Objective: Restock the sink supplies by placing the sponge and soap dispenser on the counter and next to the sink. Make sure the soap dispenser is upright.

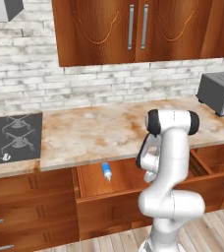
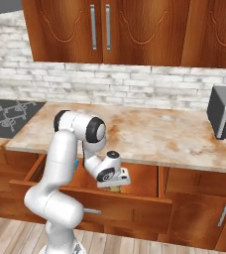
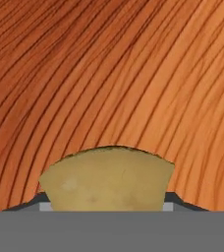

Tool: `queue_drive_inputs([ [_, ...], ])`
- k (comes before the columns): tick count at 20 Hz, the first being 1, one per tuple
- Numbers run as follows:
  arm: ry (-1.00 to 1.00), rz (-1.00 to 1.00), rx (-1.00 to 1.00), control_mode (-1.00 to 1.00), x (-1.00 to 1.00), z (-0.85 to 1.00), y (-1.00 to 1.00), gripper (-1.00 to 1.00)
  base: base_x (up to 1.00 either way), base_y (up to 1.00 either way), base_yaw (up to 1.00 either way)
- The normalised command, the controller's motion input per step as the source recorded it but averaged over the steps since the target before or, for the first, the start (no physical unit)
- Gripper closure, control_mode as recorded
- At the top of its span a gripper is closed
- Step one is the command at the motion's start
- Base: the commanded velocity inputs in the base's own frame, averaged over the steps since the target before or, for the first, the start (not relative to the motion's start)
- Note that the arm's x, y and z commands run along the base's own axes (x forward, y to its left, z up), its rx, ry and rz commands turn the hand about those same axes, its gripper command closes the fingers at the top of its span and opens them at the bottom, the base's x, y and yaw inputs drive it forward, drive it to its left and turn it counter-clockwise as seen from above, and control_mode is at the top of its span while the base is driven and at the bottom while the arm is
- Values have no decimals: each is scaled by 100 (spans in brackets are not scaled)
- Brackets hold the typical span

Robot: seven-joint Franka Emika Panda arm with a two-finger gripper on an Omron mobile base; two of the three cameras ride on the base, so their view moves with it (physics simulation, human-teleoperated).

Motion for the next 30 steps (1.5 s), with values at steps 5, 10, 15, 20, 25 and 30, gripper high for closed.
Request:
queue_drive_inputs([
  [5,0,0,0,-100,-15,39,0,100,0,0,0],
  [10,0,-1,0,-100,-17,100,-6,100,0,0,0],
  [15,0,-8,0,-100,-3,100,-2,100,0,0,0],
  [20,1,-11,0,-100,0,100,-2,100,0,0,0],
  [25,6,-11,6,-100,0,100,-2,100,0,0,0],
  [30,10,-10,10,-100,-2,100,0,100,0,0,0],
])
